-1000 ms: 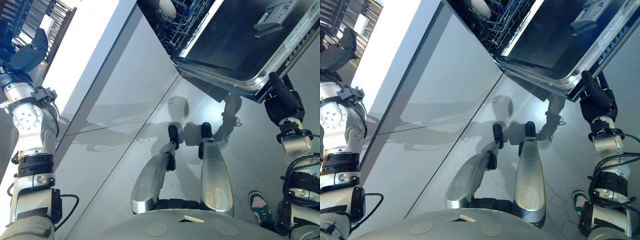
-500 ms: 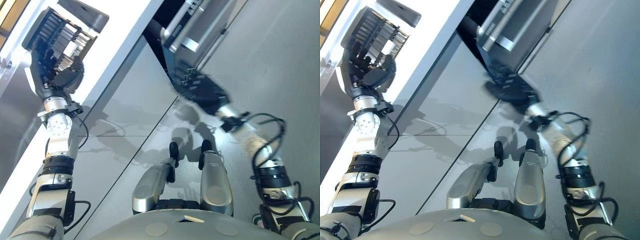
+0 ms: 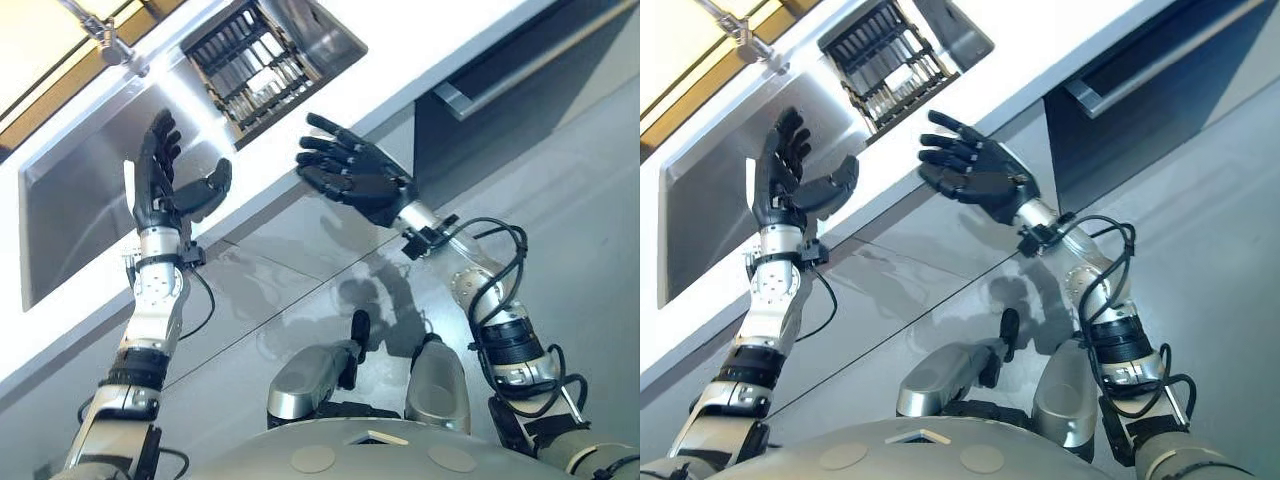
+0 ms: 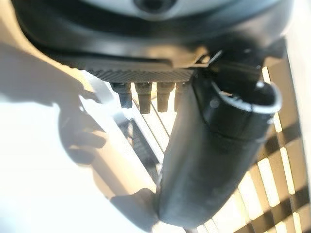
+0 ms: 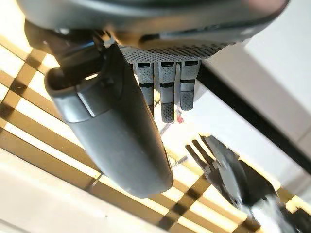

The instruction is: Pick up plates and place into dishwasher.

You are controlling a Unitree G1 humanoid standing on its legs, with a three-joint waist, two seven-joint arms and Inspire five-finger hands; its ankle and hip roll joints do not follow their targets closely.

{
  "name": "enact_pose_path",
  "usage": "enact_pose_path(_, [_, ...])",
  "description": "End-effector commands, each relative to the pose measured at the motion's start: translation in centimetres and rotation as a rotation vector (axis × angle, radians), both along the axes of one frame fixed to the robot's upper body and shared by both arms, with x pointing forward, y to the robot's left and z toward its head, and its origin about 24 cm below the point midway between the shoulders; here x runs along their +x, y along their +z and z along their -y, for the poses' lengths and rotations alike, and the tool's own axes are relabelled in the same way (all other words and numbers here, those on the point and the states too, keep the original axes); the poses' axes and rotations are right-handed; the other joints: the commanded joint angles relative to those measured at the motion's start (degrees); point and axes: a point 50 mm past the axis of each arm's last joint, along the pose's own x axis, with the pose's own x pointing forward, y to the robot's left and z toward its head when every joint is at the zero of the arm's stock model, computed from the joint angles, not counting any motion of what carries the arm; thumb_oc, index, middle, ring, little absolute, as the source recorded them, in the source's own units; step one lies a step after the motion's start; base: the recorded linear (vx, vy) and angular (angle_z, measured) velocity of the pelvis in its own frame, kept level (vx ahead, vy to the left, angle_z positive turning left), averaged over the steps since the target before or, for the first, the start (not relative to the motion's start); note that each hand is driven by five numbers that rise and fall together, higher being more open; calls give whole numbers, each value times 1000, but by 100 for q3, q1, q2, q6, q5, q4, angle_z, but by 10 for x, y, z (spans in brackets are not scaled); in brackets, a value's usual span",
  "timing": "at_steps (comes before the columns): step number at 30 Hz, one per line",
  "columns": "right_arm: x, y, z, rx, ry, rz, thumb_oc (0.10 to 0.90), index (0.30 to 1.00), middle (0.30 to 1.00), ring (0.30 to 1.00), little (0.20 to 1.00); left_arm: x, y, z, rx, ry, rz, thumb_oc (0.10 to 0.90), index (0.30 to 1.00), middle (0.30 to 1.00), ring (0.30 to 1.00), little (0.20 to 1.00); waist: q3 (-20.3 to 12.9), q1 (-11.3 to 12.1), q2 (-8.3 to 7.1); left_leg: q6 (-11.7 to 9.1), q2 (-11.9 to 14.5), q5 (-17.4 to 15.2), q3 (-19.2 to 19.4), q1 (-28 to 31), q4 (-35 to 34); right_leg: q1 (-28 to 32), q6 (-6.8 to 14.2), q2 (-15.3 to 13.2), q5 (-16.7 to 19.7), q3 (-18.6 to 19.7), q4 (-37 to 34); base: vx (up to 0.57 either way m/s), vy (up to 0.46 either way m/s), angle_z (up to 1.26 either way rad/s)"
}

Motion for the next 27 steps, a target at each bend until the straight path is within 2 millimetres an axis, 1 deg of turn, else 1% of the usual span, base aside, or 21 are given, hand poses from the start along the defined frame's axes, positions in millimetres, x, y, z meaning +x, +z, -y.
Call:
enact_pose_path(1, [-7, -17, 21, -59, -100, 59, 800, 900, 900, 900, 900, -14, 38, -25, 130, 62, 180, 800, 900, 900, 900, 900, -876, 52, -421, 227, -416, -853, 215, 285, 276, 138, 233, 170, 804, 61, -1162, -45, -91, 13])
enact_pose_path(2, [-13, -29, 38, -152, -139, 38, 800, 900, 900, 900, 900, -21, 40, -29, 142, 73, 191, 800, 900, 900, 900, 900, -892, 33, -465, 237, -390, -852, 216, 328, 218, 168, 241, 188, 811, 63, -1195, -56, -120, 10])
enact_pose_path(3, [-19, -39, 51, -195, -154, 13, 800, 900, 900, 900, 900, -27, 40, -32, 152, 81, 195, 800, 900, 900, 900, 900, -920, 11, -493, 241, -364, -844, 211, 380, 150, 213, 242, 215, 816, 59, -1237, -78, -168, 6])
enact_pose_path(4, [-29, -53, 68, -260, -185, -35, 800, 900, 900, 900, 900, -35, 42, -38, 171, 95, 203, 800, 900, 900, 900, 900, -954, -22, -536, 246, -328, -831, 201, 452, 61, 281, 240, 251, 817, 58, -1295, -63, -206, 1])
enact_pose_path(5, [-42, -71, 85, -300, -223, -103, 800, 900, 900, 900, 900, -43, 45, -45, 178, 104, 207, 800, 900, 900, 900, 900, -1006, -57, -600, 251, -283, -824, 207, 528, -37, 350, 244, 293, 830, 61, -1342, -64, -241, 3])
enact_pose_path(6, [-55, -84, 99, -341, -263, -149, 800, 900, 900, 900, 900, -49, 44, -50, 150, 105, 203, 800, 900, 900, 900, 900, -1051, -91, -647, 254, -248, -813, 218, 602, -139, 404, 247, 333, 846, 64, -1384, -37, -179, 2])
enact_pose_path(7, [-57, -86, 100, -347, -268, -155, 800, 900, 900, 900, 900, -50, 44, -51, 142, 104, 202, 800, 900, 900, 900, 900, -1061, -95, -651, 253, -241, -808, 219, 624, -166, 420, 248, 341, 848, 65, -1395, -42, -170, 0])
enact_pose_path(8, [-71, -99, 111, -373, -313, -208, 800, 900, 900, 900, 900, -55, 44, -55, 100, 106, 201, 800, 900, 900, 900, 900, -1107, -124, -697, 255, -210, -791, 227, 678, -259, 474, 250, 379, 858, 66, -1434, -38, -156, -6])
enact_pose_path(10, [-94, -121, 121, -423, -338, -291, 800, 900, 900, 900, 900, -63, 40, -57, 49, 99, 186, 800, 900, 900, 900, 900, -1197, -167, -756, 252, -168, -761, 248, 778, -401, 584, 246, 435, 863, 49, -1545, -56, -194, -8])
enact_pose_path(11, [-110, -132, 129, -500, -346, -322, 800, 900, 900, 900, 900, -66, 38, -58, 39, 101, 184, 800, 900, 900, 900, 900, -1251, -204, -788, 244, -142, -755, 278, 830, -485, 654, 239, 475, 859, 51, -1631, -64, -177, -8])
enact_pose_path(13, [-129, -146, 138, -618, -348, -365, 800, 900, 900, 900, 900, -68, 38, -57, 38, 106, 185, 800, 900, 900, 900, 900, -1319, -252, -834, 234, -116, -754, 313, 896, -567, 746, 225, 534, 859, 62, -1741, -81, -182, -8])
enact_pose_path(14, [-139, -154, 142, -637, -355, -410, 800, 900, 900, 900, 900, -68, 38, -58, 37, 109, 178, 800, 900, 900, 900, 900, -1361, -274, -864, 225, -95, -756, 332, 932, -615, 804, 216, 567, 864, 65, -1819, -91, -183, -6])
enact_pose_path(16, [-155, -169, 145, -655, -371, -487, 800, 900, 900, 900, 900, -66, 36, -59, 18, 111, 170, 800, 900, 900, 900, 900, -1431, -309, -902, 206, -68, -777, 379, 991, -673, 901, 189, 630, 846, 55, -1945, -87, -165, -10])
enact_pose_path(17, [-163, -177, 146, -687, -364, -522, 800, 900, 900, 900, 900, -65, 35, -58, 13, 110, 160, 800, 900, 900, 900, 900, -1466, -322, -914, 194, -53, -783, 412, 1007, -694, 944, 175, 655, 843, 45, -2002, -86, -142, -18])
enact_pose_path(19, [-172, -187, 146, -735, -376, -567, 800, 900, 900, 900, 900, -62, 33, -57, 19, 113, 155, 800, 900, 900, 900, 900, -1512, -349, -934, 169, -32, -793, 453, 1026, -720, 1003, 169, 695, 860, 49, -2098, -95, -133, -19])
enact_pose_path(20, [-181, -197, 145, -787, -341, -614, 800, 900, 900, 900, 900, -58, 34, -57, 16, 116, 157, 800, 900, 900, 900, 900, -1547, -373, -951, 156, -19, -803, 488, 1036, -737, 1047, 154, 728, 868, 47, -2167, -97, -123, -13])
enact_pose_path(22, [-188, -205, 144, -824, -327, -655, 800, 900, 900, 900, 900, -56, 34, -58, 2, 117, 163, 800, 900, 900, 900, 900, -1573, -386, -965, 140, -1, -817, 518, 1042, -739, 1096, 142, 754, 863, 53, -2229, -90, -112, -13])
enact_pose_path(24, [-204, -219, 143, -918, -268, -725, 800, 900, 900, 900, 900, -50, 35, -58, -23, 111, 176, 800, 900, 900, 900, 900, -1627, -394, -980, 122, 31, -838, 570, 1048, -739, 1159, 117, 801, 825, 39, -2296, -88, -124, -11])
enact_pose_path(25, [-206, -221, 143, -930, -263, -741, 800, 900, 900, 900, 900, -49, 35, -58, -24, 108, 178, 800, 900, 900, 900, 900, -1631, -393, -983, 119, 36, -843, 577, 1052, -739, 1170, 114, 807, 822, 39, -2307, -70, -113, -7])
enact_pose_path(27, [-220, -231, 142, -995, -227, -800, 800, 900, 900, 900, 900, -43, 38, -55, -18, 103, 188, 800, 900, 900, 900, 900, -1663, -401, -1009, 113, 57, -857, 611, 1056, -739, 1218, 94, 856, 820, 37, -2382, -62, -117, -5])
